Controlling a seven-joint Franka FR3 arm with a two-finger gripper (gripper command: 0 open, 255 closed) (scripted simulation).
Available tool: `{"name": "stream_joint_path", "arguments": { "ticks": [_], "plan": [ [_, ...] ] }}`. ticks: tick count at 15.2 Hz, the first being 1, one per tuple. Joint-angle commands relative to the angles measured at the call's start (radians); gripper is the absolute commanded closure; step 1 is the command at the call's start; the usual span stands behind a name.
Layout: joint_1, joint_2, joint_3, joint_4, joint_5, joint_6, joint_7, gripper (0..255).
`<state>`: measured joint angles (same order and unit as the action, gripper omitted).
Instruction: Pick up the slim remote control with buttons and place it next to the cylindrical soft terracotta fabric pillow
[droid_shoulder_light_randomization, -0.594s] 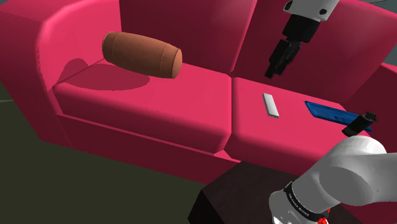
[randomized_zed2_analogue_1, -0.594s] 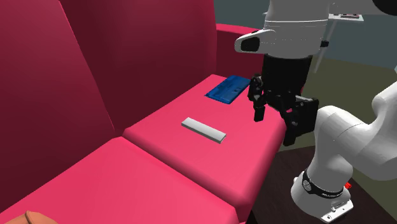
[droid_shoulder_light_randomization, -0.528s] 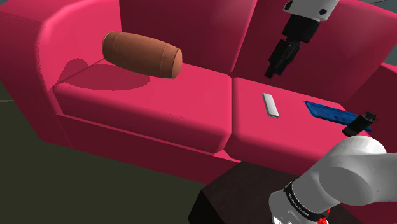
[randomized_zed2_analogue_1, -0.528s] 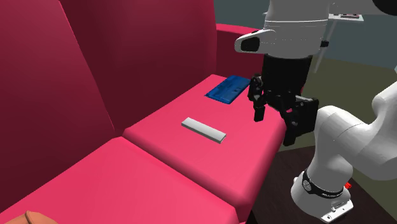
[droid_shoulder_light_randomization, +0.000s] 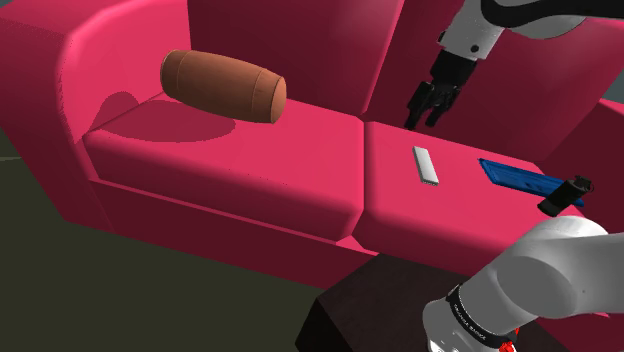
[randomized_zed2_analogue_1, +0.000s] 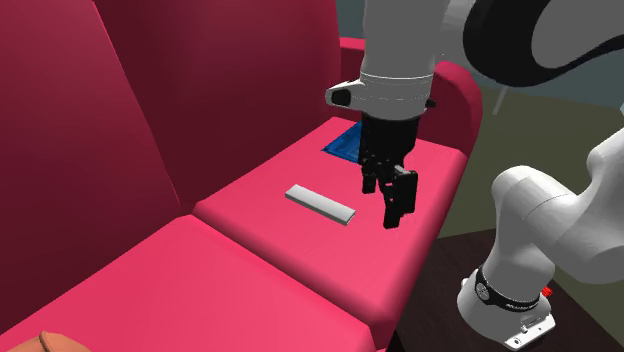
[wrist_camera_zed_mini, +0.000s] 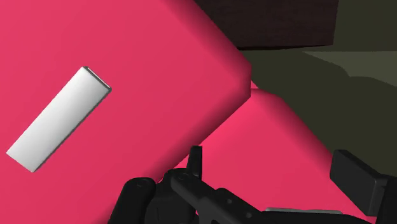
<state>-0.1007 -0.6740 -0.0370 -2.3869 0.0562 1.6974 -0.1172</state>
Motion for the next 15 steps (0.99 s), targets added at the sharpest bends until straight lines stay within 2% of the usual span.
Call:
{"name": "stream_joint_path", "arguments": {
  "ticks": [1,15],
  "plan": [
    [-0.027,0.036,-0.019,-0.017,-0.019,0.056,0.006,0],
    [-0.194,0.328,-0.152,-0.038,-0.112,0.388,0.071,0]
  ]
}}
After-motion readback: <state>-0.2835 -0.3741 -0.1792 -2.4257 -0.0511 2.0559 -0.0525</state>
